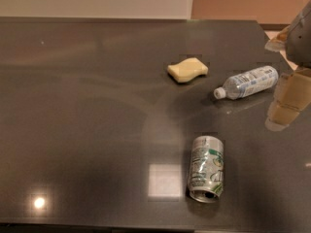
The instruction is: Pick 7up can
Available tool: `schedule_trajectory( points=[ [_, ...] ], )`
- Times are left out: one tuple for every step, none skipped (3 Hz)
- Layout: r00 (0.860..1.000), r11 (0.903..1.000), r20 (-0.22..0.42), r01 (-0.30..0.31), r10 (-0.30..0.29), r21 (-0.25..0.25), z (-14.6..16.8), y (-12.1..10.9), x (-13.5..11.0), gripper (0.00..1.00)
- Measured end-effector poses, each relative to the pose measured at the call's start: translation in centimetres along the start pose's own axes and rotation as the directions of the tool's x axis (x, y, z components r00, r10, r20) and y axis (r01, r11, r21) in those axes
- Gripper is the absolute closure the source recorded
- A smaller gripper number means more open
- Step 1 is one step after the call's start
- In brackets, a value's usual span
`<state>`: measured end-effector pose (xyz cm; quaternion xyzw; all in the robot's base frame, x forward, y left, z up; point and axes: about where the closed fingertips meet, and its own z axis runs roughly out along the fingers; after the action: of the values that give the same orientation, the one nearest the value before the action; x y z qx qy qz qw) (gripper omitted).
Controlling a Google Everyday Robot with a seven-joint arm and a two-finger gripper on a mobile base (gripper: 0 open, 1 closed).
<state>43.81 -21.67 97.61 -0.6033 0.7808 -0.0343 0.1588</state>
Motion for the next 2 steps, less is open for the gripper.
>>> schedule_trajectory(
  points=[
    [1.0,1.0,0.0,0.0,0.0,0.0,0.0,0.0,0.0,0.0],
    [1.0,0.9999,0.001,0.017,-0.017,0.001,0.03,0.04,-0.21,0.0]
  ],
)
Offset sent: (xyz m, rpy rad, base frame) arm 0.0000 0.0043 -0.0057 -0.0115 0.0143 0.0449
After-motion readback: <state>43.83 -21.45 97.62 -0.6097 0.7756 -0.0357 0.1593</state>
